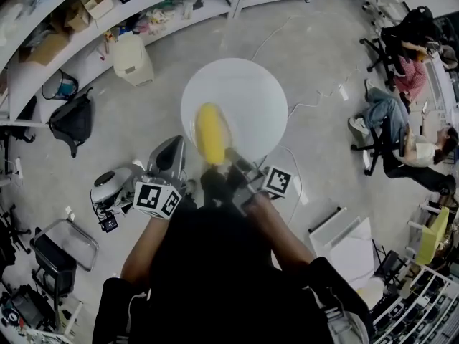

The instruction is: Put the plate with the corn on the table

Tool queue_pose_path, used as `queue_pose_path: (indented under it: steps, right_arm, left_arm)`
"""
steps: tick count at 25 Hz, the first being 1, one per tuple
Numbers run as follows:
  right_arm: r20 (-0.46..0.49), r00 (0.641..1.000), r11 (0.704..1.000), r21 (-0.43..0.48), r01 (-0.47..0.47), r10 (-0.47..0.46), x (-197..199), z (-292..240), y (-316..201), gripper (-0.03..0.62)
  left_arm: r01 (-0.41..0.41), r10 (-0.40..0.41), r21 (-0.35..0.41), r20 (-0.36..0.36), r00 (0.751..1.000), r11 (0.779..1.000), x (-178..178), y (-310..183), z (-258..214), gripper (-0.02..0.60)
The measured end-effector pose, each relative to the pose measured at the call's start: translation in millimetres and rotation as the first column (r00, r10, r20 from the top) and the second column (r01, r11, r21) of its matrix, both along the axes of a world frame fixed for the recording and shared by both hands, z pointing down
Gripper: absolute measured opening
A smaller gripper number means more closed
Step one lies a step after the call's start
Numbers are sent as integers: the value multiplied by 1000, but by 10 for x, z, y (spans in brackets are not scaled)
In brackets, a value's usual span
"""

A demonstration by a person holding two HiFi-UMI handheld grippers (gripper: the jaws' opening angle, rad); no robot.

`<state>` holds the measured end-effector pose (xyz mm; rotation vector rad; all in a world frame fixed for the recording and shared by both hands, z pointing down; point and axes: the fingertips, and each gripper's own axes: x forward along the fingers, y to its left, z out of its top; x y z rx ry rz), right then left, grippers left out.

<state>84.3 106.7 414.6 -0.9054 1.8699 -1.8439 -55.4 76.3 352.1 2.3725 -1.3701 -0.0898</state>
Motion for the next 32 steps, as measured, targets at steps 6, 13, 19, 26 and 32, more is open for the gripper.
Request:
queue_pose_path:
  steps: [6,13,19,26,32]
  right_arm:
    - [-17,999,999,9,48,-47,167,10,-249,38]
    - [6,996,996,10,87,-87,271,1,-464,38]
    - [11,996,996,-1,88,-88,319,33,-550,38]
    - [-2,997,997,-2,82,-82,360,75,-702,38]
    - [6,998,998,-6,69,-69,362,100,-906,38]
  left_arm:
    - [39,-39,2,9,999,999,149,-210,-24,5]
    - [100,-100,28,24,995,995,230,-386,-104,5]
    - [121,-122,33,31,992,992,225,-441,-112,5]
    - [99,-100,24,32,994,995,218,-574,-17,5]
    - [96,-96,20,27,995,995,207,-851,32,4]
